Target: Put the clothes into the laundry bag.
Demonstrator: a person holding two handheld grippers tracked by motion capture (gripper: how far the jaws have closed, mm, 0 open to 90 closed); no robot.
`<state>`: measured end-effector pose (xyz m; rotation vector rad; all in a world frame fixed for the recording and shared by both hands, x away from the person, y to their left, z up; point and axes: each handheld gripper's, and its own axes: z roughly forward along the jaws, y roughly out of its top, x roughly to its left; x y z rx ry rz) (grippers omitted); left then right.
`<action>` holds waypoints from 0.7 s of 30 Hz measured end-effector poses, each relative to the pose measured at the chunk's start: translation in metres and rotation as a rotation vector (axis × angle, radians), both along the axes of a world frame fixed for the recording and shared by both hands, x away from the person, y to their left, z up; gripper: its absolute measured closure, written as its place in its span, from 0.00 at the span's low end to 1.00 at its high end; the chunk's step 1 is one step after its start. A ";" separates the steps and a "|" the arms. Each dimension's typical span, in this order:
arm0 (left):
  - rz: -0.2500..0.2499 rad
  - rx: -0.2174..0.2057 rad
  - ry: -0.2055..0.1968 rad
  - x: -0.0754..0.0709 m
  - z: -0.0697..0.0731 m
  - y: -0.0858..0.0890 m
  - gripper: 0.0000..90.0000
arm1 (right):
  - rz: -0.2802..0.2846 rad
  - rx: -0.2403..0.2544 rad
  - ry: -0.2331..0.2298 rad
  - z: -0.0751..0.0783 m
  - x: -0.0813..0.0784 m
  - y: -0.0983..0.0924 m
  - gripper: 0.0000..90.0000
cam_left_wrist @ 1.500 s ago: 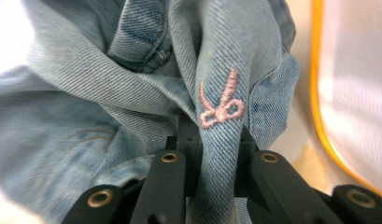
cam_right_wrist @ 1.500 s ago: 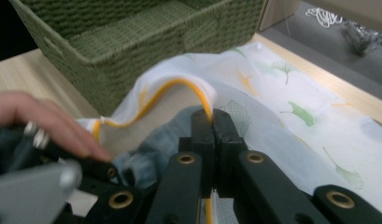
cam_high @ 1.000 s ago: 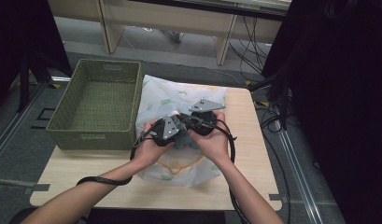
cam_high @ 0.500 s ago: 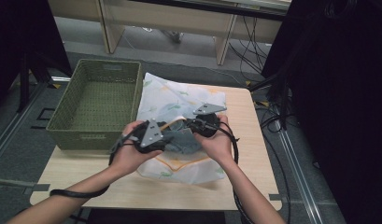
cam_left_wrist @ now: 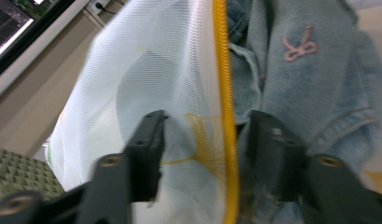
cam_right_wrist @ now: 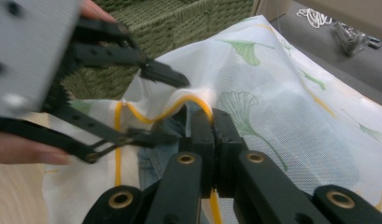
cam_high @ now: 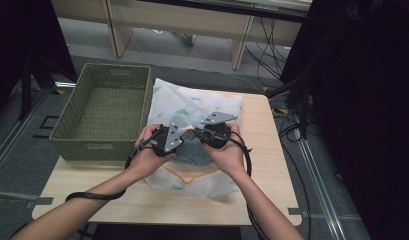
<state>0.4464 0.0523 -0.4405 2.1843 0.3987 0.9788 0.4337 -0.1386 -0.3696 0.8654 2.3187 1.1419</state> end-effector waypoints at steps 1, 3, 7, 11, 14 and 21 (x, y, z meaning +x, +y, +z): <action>0.007 0.003 -0.003 0.001 0.002 0.000 0.70 | 0.005 0.001 -0.007 0.002 0.000 -0.001 1.00; 0.010 -0.034 0.005 0.000 0.007 0.001 0.89 | -0.002 0.008 -0.013 0.006 -0.002 -0.003 1.00; -0.018 -0.036 0.003 -0.013 0.024 0.008 0.98 | 0.000 -0.001 -0.035 0.012 -0.003 -0.009 1.00; -0.062 -0.038 -0.006 -0.029 0.040 0.019 0.98 | 0.033 -0.019 -0.024 0.013 -0.005 -0.017 1.00; -0.115 -0.004 0.027 -0.038 0.045 0.024 0.98 | 0.078 -0.057 0.000 0.008 -0.012 -0.019 1.00; -0.231 0.197 0.146 -0.053 0.024 0.026 0.97 | 0.206 -0.193 0.104 -0.020 -0.026 -0.014 1.00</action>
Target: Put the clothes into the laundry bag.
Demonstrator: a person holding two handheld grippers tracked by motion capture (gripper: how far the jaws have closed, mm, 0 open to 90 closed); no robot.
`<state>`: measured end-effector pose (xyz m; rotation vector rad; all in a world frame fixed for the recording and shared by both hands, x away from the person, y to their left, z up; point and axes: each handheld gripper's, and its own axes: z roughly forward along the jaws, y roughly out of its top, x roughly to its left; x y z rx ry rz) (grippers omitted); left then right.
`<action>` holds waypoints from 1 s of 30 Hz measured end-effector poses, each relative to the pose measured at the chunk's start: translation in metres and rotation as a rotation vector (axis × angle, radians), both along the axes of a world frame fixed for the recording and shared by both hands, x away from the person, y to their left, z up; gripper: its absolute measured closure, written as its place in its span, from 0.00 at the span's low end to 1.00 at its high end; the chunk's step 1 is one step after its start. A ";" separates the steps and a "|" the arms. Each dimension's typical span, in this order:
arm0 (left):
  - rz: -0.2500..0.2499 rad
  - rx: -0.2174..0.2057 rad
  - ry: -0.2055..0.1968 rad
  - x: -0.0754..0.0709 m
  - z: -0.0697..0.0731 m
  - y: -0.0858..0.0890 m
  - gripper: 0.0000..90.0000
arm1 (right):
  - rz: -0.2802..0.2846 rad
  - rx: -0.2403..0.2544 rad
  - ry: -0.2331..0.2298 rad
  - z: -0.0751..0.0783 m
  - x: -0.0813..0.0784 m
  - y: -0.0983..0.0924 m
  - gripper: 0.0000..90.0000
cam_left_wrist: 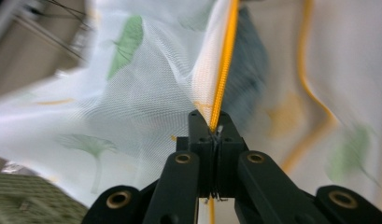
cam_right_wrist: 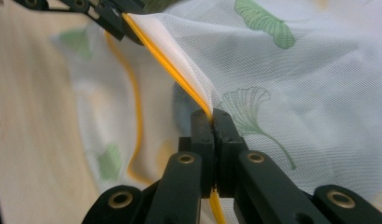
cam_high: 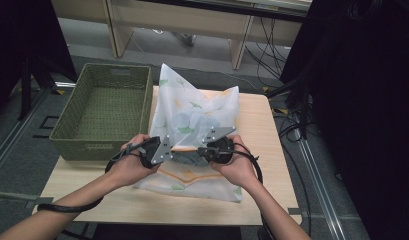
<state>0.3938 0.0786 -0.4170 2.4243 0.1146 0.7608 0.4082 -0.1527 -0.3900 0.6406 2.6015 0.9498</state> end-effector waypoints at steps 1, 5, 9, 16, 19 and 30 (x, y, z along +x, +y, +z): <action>0.010 0.021 0.028 -0.001 -0.008 0.000 0.97 | 0.019 -0.024 0.020 -0.007 0.000 0.002 1.00; 0.002 0.071 0.102 0.001 -0.031 -0.004 0.97 | 0.036 -0.080 0.095 -0.030 0.002 0.007 1.00; -0.004 0.092 0.159 0.007 -0.050 -0.010 0.95 | 0.003 -0.139 0.172 -0.050 0.005 0.008 1.00; -0.015 0.136 0.237 0.010 -0.067 -0.013 0.97 | 0.013 -0.173 0.222 -0.075 0.006 0.004 1.00; -0.018 0.152 0.245 0.008 -0.071 -0.013 0.95 | 0.026 -0.195 0.234 -0.081 0.005 0.007 0.99; 0.066 -0.072 0.310 0.003 -0.051 0.008 0.65 | -0.009 -0.130 0.278 -0.072 0.002 0.000 0.80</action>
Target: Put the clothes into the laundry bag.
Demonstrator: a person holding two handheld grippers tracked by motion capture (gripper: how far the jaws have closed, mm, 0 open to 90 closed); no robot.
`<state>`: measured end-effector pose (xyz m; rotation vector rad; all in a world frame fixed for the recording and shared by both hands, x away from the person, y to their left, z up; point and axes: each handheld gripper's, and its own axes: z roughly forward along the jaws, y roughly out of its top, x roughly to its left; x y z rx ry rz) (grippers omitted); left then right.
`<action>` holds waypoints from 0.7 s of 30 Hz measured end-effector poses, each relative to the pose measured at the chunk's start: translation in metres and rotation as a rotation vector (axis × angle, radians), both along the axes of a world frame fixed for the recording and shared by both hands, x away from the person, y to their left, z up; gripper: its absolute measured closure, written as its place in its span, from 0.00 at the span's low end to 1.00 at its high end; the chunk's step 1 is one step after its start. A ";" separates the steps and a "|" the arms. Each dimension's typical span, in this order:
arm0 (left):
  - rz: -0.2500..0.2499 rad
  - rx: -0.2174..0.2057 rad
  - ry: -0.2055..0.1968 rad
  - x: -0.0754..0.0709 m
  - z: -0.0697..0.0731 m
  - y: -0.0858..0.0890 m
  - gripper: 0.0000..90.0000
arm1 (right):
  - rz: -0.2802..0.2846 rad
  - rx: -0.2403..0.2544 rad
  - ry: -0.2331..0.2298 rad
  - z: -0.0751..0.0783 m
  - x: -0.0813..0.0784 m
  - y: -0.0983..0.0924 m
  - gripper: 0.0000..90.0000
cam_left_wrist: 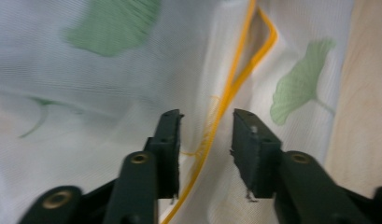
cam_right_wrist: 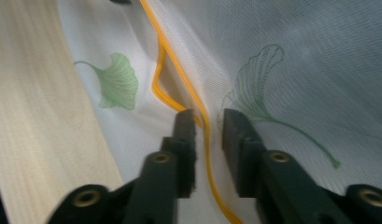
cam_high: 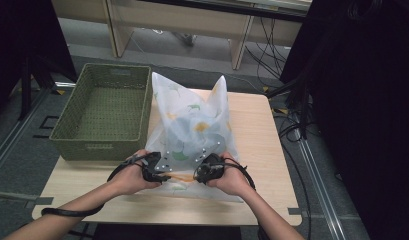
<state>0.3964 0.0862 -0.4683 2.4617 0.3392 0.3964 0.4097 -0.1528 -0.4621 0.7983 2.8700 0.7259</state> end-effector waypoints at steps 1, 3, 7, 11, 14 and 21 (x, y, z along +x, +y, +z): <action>0.014 -0.021 -0.005 -0.001 0.005 0.004 0.63 | 0.018 0.008 -0.016 0.002 0.001 -0.002 0.79; 0.049 -0.063 -0.018 -0.004 0.013 0.014 0.59 | 0.009 0.017 -0.022 0.007 0.000 -0.005 0.76; 0.101 -0.143 -0.031 -0.011 0.026 0.034 0.54 | 0.016 0.046 -0.046 0.016 -0.002 -0.016 0.73; 0.157 -0.167 -0.055 -0.017 0.029 0.056 0.50 | -0.002 0.059 -0.063 0.021 -0.008 -0.032 0.73; 0.206 -0.193 -0.068 -0.024 0.026 0.075 0.48 | -0.064 0.064 -0.047 0.020 -0.017 -0.047 0.72; 0.325 -0.310 -0.045 -0.046 0.011 0.102 0.48 | -0.166 0.114 -0.093 0.009 -0.026 -0.078 0.74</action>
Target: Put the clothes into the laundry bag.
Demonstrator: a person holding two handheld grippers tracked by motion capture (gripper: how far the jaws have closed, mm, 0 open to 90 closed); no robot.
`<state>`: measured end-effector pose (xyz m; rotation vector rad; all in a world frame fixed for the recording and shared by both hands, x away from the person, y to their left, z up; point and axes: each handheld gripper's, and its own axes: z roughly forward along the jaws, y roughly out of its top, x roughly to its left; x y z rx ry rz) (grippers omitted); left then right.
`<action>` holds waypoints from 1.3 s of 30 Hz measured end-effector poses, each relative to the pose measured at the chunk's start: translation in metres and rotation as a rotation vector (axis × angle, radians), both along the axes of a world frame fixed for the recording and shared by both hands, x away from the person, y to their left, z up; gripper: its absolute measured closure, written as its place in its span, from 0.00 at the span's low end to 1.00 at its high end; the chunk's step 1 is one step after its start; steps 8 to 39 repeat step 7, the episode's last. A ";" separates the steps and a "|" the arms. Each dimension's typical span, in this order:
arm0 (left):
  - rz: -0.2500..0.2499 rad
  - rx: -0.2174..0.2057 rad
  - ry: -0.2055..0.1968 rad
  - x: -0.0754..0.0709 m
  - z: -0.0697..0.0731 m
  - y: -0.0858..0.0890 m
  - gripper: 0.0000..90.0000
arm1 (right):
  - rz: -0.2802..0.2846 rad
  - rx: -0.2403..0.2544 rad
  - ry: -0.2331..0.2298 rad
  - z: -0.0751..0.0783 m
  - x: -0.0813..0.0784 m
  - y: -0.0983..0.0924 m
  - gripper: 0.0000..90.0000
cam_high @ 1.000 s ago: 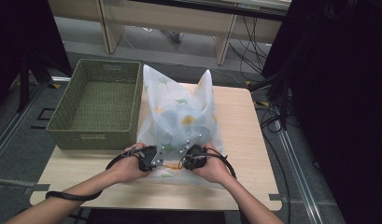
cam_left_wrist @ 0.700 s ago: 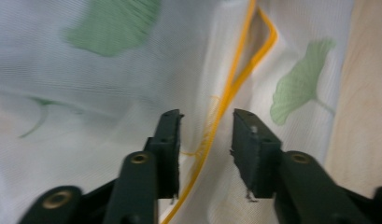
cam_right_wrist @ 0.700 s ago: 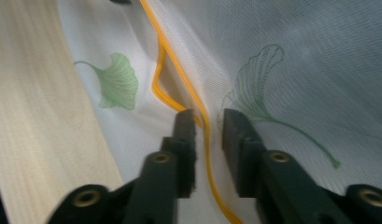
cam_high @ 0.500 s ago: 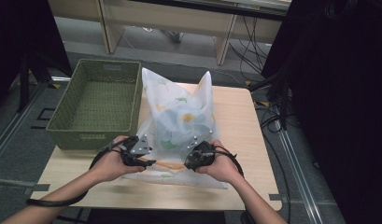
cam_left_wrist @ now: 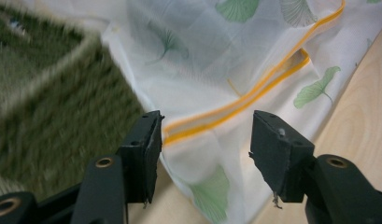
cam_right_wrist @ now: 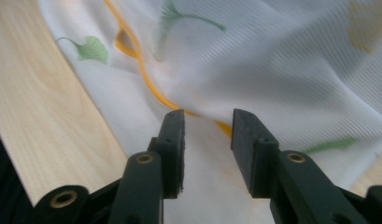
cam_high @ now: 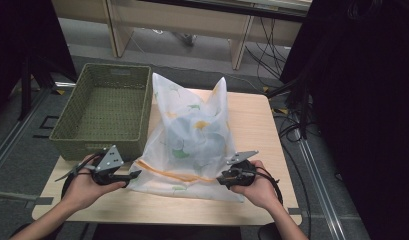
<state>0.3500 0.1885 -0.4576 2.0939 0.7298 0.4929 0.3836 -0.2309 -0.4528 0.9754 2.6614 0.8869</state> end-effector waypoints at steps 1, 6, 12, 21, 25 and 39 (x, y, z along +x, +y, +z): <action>-0.004 0.003 0.003 -0.001 0.000 0.000 0.47 | -0.003 -0.001 -0.007 -0.002 -0.001 -0.003 0.73; -0.015 0.011 -0.018 0.002 -0.001 -0.006 0.46 | -0.022 -0.021 -0.011 -0.005 -0.001 -0.001 0.73; -0.016 0.020 -0.020 0.003 -0.003 -0.007 0.46 | -0.017 -0.022 -0.009 -0.005 -0.001 0.000 0.72; -0.016 0.020 -0.020 0.003 -0.003 -0.007 0.46 | -0.017 -0.022 -0.009 -0.005 -0.001 0.000 0.72; -0.016 0.020 -0.020 0.003 -0.003 -0.007 0.46 | -0.017 -0.022 -0.009 -0.005 -0.001 0.000 0.72; -0.016 0.020 -0.020 0.003 -0.003 -0.007 0.46 | -0.017 -0.022 -0.009 -0.005 -0.001 0.000 0.72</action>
